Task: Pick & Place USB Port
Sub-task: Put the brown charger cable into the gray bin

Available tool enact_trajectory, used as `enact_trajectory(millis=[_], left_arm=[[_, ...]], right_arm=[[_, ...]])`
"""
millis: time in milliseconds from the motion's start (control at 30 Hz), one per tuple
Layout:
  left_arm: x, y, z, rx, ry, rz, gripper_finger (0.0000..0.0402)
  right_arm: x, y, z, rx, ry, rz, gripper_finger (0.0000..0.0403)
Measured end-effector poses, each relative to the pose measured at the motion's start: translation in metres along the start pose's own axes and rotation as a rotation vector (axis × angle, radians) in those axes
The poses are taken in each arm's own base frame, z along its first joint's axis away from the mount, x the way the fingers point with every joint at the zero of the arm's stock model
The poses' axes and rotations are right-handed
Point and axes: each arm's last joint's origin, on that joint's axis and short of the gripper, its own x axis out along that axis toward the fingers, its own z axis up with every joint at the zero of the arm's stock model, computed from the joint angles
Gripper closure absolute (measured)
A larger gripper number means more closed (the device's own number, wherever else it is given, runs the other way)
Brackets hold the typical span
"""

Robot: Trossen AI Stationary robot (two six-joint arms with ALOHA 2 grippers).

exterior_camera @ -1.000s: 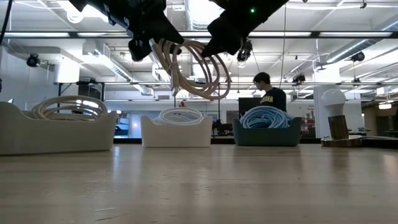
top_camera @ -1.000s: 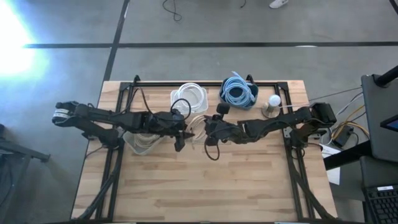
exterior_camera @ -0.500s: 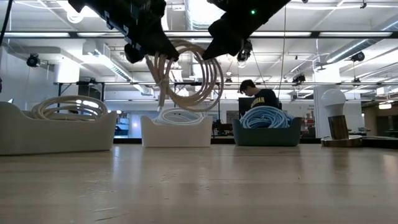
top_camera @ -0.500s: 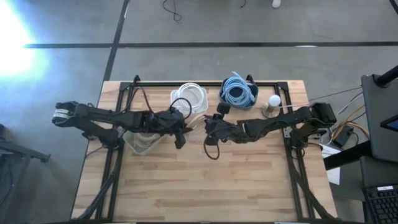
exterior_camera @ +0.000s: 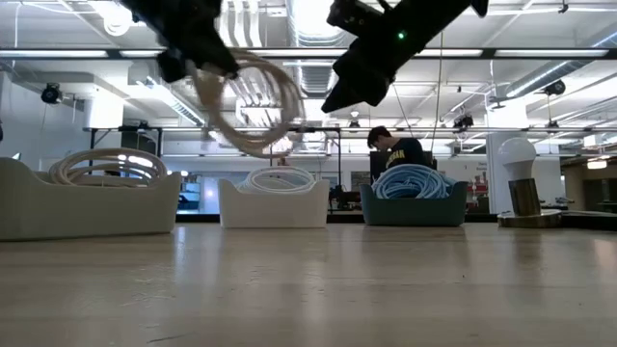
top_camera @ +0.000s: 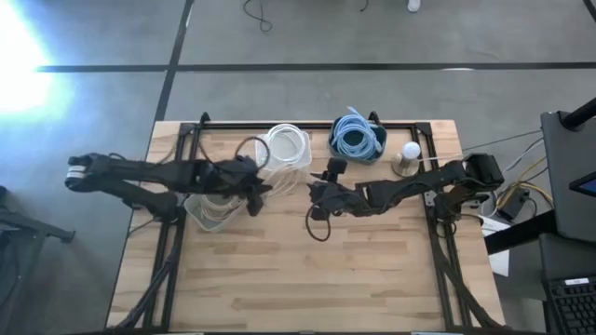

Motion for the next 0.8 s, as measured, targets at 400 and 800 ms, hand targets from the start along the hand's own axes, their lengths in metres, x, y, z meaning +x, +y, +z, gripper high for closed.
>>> enact_trajectory(millis=[400, 800], left_arm=[[-0.097, 0.03, -0.013, -0.199, 0.24, 0.137, 0.0371], [-0.137, 0.053, -0.044, -0.215, 0.492, 0.202, 0.0371]], right_arm=[[0.001, 0.0, -0.002, -0.009, 0.006, -0.008, 0.0248], [0.001, 0.0, -0.002, -0.023, 0.007, -0.008, 0.0246]])
